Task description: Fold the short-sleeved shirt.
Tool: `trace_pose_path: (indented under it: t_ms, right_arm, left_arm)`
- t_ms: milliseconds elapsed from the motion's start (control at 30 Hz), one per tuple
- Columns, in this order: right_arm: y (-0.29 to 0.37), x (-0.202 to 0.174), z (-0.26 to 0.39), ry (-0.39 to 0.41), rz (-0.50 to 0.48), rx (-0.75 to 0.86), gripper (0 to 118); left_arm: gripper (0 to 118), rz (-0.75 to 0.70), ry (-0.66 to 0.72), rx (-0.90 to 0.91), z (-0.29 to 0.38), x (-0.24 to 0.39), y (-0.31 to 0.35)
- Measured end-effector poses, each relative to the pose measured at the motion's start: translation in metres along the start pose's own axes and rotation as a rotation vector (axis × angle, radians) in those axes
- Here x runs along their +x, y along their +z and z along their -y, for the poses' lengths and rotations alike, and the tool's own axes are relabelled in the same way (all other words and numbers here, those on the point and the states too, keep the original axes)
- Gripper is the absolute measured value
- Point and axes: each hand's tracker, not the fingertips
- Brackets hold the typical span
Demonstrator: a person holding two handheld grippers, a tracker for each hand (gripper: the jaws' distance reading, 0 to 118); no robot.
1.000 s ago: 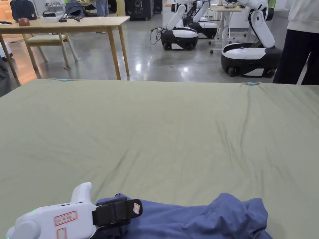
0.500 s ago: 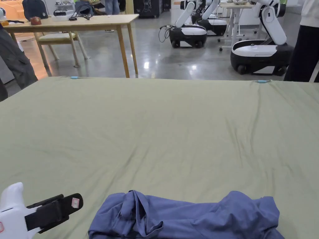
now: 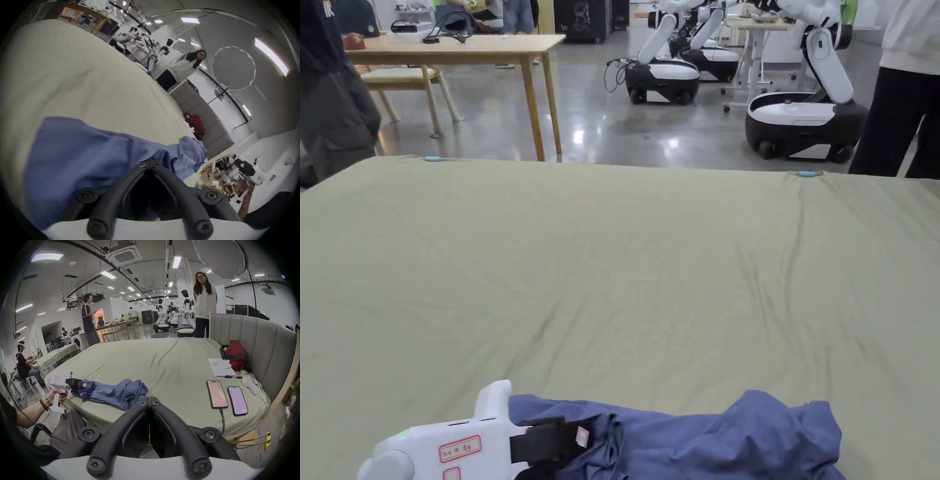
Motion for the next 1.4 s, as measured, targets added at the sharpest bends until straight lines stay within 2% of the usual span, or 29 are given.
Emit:
trace_pose_path:
  t_ms: [133,267,333,500,567,667,833,967,1000,1033,1067,1100,1133,1167,1300,1400]
  right_arm:
    - [-0.002,0.003,0.003,0.001,0.008,-0.01,0]
    - [-0.001,0.002,0.003,0.001,0.01,-0.007,0]
    - [0.0,0.003,0.002,0.004,0.01,0.0,0]
    - [-0.003,0.0,-0.004,0.019,0.02,0.041,0]
    - [-0.005,-0.003,-0.007,0.049,0.052,0.082,0]
    - [-0.009,-0.008,-0.013,0.077,0.056,0.109,0]
    - [-0.015,-0.012,-0.021,0.088,0.04,0.125,0]
    - [-0.019,-0.016,-0.024,0.096,0.027,0.124,0]
    - [-0.02,-0.017,-0.024,0.096,0.023,0.121,0]
    - [-0.02,-0.019,-0.024,0.097,0.023,0.12,0]
    - [-0.02,-0.02,-0.023,0.098,0.022,0.117,0]
    - [-0.019,-0.021,-0.023,0.1,0.018,0.114,0]
    - [-0.019,-0.021,-0.022,0.101,0.015,0.112,0]
    - [-0.017,-0.022,-0.022,0.102,0.015,0.109,0]
    - [-0.011,-0.019,-0.02,0.097,0.026,0.095,0]
    - [-0.009,-0.016,-0.02,0.085,0.039,0.093,0]
  left_arm:
    - [0,-0.097,-0.035,-0.077,0.01,0.011,-0.027]
    - [0,-0.081,-0.007,-0.046,0.004,0.019,-0.029]
    - [0,-0.094,-0.043,-0.033,0.002,0.028,-0.017]
    - [0,0.036,-0.09,0.105,0.0,0.067,0.046]
    - [0,-0.006,-0.123,0.173,0.002,0.065,0.08]
    - [0,-0.092,-0.072,0.25,0.009,0.046,0.126]
    - [0,-0.233,0.015,0.268,0.025,-0.003,0.179]
    - [0,-0.137,0.108,0.29,0.03,-0.02,0.182]
    - [5,-0.11,0.126,0.285,0.029,-0.022,0.177]
    - [25,-0.101,0.135,0.284,0.026,-0.026,0.17]
    - [79,-0.097,0.139,0.278,0.022,-0.029,0.163]
    - [115,-0.101,0.14,0.254,0.019,-0.03,0.149]
    - [118,-0.128,0.154,0.183,0.023,-0.032,0.143]
    - [118,-0.087,0.092,0.295,0.01,-0.033,0.136]
    - [118,-0.096,0.137,0.192,-0.004,-0.05,0.095]
    - [118,-0.029,0.077,0.186,-0.007,-0.044,0.072]
